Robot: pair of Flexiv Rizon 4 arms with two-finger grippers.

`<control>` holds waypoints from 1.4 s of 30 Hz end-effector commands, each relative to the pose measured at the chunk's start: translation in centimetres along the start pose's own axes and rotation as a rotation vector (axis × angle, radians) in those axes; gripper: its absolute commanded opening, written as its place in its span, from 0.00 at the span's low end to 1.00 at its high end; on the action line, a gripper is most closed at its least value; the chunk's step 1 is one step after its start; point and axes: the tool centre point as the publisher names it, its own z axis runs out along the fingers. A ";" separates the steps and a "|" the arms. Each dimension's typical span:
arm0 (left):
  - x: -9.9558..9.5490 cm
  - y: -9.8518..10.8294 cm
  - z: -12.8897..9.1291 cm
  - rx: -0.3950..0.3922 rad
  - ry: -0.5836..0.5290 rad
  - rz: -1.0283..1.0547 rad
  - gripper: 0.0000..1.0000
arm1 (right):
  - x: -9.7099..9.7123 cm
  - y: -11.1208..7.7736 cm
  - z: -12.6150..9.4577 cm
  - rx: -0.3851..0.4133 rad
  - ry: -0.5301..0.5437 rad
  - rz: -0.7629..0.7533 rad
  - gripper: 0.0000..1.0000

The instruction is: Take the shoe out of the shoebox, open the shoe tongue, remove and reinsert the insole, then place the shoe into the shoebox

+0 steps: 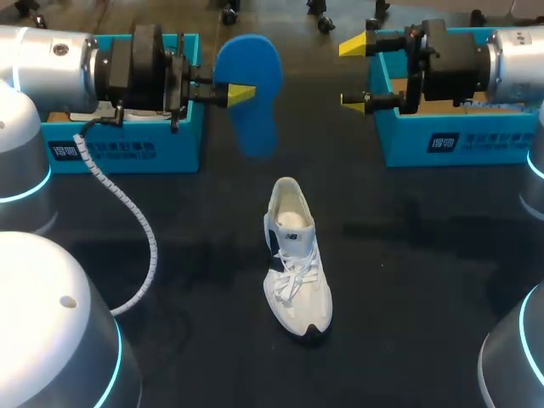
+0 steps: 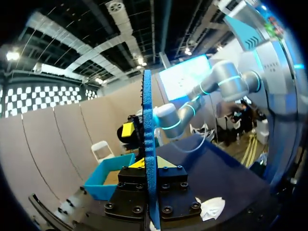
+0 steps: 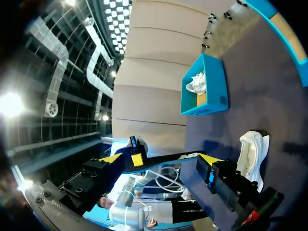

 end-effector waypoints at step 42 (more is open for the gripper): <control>-0.3 6.5 2.6 0.054 0.229 -1.861 0.00 | -0.1 -0.3 0.1 -0.009 -0.024 -0.017 1.00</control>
